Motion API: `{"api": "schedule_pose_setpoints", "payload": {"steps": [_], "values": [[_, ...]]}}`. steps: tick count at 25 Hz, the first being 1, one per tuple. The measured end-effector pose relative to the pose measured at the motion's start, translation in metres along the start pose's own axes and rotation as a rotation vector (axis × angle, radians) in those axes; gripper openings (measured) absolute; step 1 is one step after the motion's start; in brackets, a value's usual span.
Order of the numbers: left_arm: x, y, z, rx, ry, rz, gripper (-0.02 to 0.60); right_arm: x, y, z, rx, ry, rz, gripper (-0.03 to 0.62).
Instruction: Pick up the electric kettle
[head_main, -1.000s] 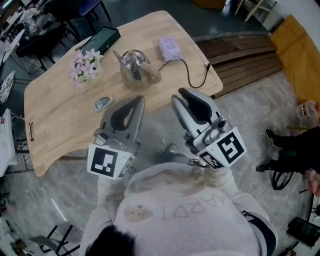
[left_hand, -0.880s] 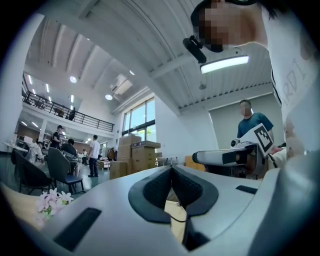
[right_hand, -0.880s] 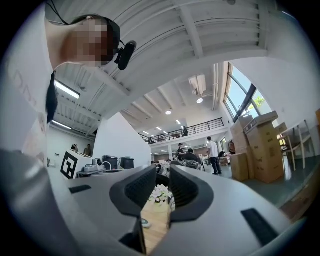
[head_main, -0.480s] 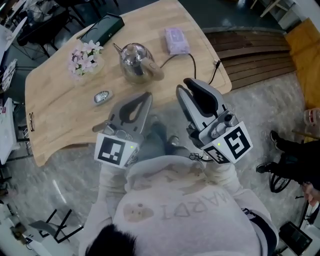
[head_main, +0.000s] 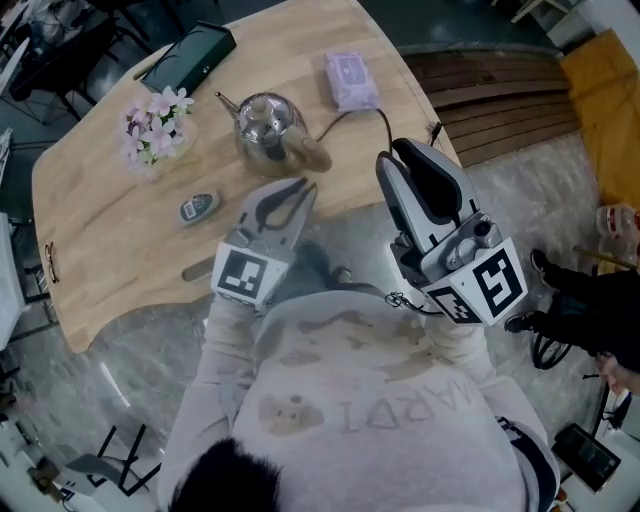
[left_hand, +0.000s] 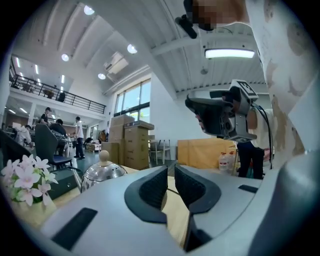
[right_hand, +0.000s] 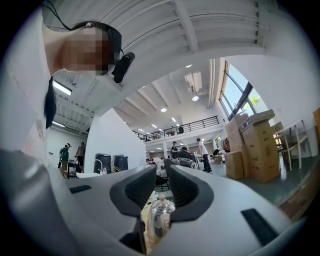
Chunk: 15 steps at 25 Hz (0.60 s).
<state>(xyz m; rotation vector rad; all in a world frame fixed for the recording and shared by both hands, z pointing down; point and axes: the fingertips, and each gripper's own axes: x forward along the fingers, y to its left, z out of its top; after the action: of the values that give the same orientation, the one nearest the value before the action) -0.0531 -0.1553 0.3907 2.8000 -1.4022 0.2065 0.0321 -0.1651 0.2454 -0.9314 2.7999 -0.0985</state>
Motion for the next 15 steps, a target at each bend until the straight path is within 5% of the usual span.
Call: {"api": "schedule_pose_setpoints", "payload": {"steps": [8, 15], "values": [[0.023, 0.026, -0.045, -0.024, 0.055, -0.023, 0.164, 0.028, -0.027, -0.009, -0.016, 0.046, -0.051, 0.075], [0.046, 0.035, -0.069, -0.041, 0.04, 0.03, 0.187, 0.034, -0.044, -0.016, -0.029, 0.083, -0.093, 0.075]]}}
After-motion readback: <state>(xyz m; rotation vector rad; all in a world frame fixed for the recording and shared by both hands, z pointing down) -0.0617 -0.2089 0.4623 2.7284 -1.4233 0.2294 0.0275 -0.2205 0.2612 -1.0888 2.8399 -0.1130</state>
